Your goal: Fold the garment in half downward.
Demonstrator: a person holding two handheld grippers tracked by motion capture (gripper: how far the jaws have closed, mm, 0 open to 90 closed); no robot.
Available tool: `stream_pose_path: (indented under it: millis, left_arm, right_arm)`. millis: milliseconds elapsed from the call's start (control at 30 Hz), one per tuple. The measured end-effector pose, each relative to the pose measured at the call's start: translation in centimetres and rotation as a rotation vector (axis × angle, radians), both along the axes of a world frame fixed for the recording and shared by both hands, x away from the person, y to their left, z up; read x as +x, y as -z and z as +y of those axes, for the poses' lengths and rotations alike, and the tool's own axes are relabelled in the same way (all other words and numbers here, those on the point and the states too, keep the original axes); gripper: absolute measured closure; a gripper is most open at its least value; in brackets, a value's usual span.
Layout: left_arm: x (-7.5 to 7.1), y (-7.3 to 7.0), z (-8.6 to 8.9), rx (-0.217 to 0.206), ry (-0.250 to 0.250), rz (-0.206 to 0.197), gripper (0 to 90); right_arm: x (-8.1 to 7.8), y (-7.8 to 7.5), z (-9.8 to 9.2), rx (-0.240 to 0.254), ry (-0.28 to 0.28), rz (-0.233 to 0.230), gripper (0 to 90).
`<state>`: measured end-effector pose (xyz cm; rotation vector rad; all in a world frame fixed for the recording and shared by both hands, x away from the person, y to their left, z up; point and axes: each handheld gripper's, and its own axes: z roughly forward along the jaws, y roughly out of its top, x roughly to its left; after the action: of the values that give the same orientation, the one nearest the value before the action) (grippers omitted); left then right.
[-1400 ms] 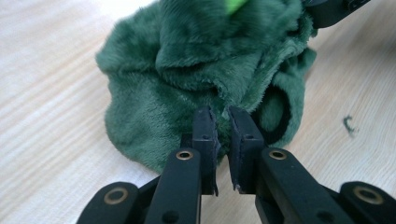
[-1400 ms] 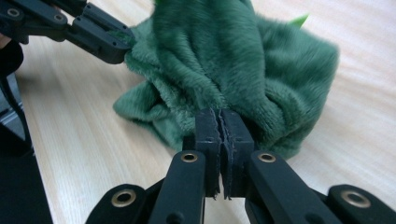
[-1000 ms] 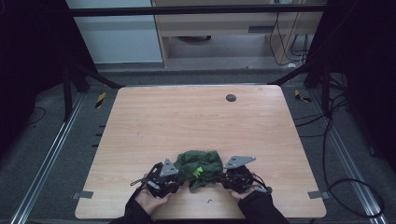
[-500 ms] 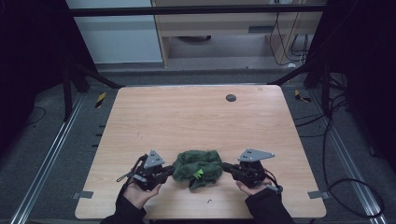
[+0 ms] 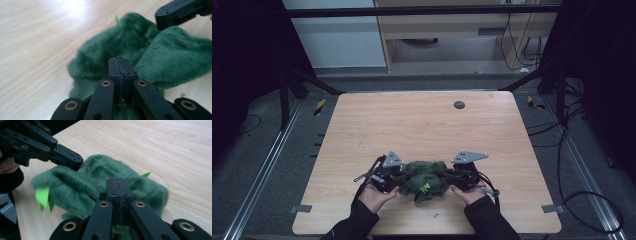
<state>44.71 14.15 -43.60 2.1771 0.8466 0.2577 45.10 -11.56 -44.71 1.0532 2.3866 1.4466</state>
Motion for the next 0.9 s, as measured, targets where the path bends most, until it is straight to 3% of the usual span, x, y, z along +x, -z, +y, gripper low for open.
stream_pose_path:
  millis: [100, 233, 400, 500, 600, 733, 800, 900]
  left_arm:
    - [-1.4, 0.6, 0.0, 0.018, 0.029, 0.008, 89.7]
    - [-2.2, 0.9, 0.0, 0.031, 0.042, 0.010, 89.6]
    - [-2.7, 1.5, 0.0, 0.041, 0.052, 0.022, 86.9]
    - [-2.8, 1.6, 0.0, 0.053, 0.044, 0.006, 84.1]
    - [-2.6, 1.1, 1.1, 0.046, -0.002, -0.031, 73.6]
    - [-2.3, 0.9, 2.4, 0.042, -0.057, -0.050, 64.7]
    - [-1.9, 0.9, 3.8, 0.053, -0.107, -0.070, 59.8]
    - [-1.4, 1.1, 5.3, 0.052, -0.153, -0.068, 51.6]
  right_arm:
    - [-0.6, 0.4, -0.1, -0.024, -0.020, 0.013, 90.0]
    - [-1.2, 0.8, -0.5, -0.030, -0.024, 0.023, 90.0]
    - [-1.7, 1.3, -0.8, -0.052, -0.029, 0.038, 90.0]
    - [-1.8, 1.5, -0.5, -0.063, -0.033, 0.036, 89.7]
    - [-1.8, 1.1, -0.8, -0.046, -0.026, 0.016, 88.2]
    - [-1.7, 0.7, -1.4, -0.029, 0.006, -0.017, 85.0]
    - [-1.5, 0.4, -2.1, -0.021, 0.050, -0.043, 79.1]
    - [-1.0, 0.4, -3.0, -0.028, 0.102, -0.060, 70.2]
